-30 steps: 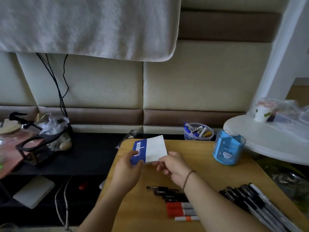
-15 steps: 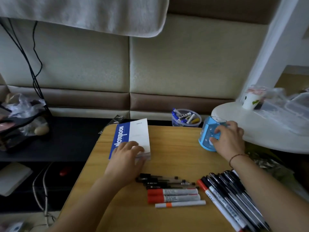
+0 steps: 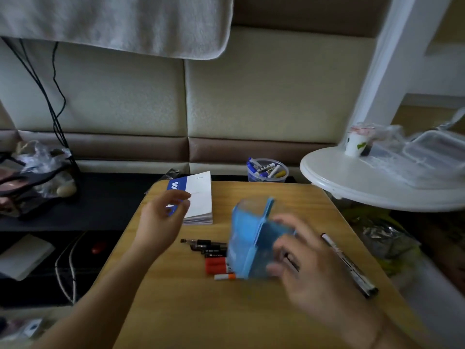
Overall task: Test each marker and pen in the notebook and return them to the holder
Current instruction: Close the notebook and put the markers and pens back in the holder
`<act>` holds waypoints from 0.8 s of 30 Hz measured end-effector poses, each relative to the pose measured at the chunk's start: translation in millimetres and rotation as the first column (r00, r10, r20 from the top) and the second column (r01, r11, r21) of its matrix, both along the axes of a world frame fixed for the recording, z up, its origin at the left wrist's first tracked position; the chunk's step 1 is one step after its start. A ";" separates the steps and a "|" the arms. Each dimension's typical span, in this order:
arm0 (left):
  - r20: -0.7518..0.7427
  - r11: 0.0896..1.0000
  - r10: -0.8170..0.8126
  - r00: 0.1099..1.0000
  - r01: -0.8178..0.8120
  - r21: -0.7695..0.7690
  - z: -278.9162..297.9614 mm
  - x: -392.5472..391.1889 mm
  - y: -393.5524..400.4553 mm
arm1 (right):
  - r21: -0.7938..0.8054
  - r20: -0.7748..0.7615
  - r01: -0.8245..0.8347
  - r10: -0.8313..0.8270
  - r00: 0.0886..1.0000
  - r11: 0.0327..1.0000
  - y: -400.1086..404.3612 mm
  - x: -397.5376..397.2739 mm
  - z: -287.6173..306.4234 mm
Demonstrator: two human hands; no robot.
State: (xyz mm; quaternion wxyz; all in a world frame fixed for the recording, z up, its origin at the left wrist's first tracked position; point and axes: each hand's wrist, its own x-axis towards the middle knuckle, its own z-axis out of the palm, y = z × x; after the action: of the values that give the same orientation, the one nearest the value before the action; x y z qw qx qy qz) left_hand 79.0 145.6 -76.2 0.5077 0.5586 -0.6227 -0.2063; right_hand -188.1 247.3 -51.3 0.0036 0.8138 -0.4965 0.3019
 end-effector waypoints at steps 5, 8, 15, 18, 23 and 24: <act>0.031 0.998 -0.037 0.999 0.036 0.046 -2.2 1.2 18.9 | 0.003 -0.092 -0.114 0.114 0.989 0.993 54.9 35.5 -32.1; 0.114 0.987 -0.136 0.984 0.125 0.099 -10.4 1.3 27.8 | 0.034 -0.031 -0.103 0.104 0.994 0.994 58.7 37.9 -43.1; 0.160 0.974 -0.221 0.962 0.211 0.079 -21.6 -13.2 40.5 | 0.114 0.200 0.066 -0.088 0.976 0.991 43.2 -10.5 -26.5; 0.321 0.975 -0.216 0.922 0.188 0.114 -26.4 -11.6 31.6 | 0.263 0.008 0.426 -0.444 0.896 0.865 16.9 -59.3 -21.8; 0.602 0.945 -0.326 0.729 0.230 0.234 -28.8 -4.3 9.9 | 0.531 -0.306 0.563 -0.476 0.825 0.634 -10.5 -84.5 -30.8; 0.618 0.940 -0.340 0.709 0.229 0.254 -27.9 -3.8 6.7 | 0.522 -0.338 0.578 -0.470 0.815 0.627 -12.9 -82.7 -33.8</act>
State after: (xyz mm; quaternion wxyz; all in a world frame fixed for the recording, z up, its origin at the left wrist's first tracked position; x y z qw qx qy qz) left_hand 75.2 152.3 -104.1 0.1743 0.5305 -0.8204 -0.1231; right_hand -270.8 234.4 -85.2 -0.1258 0.6127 -0.7791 0.0428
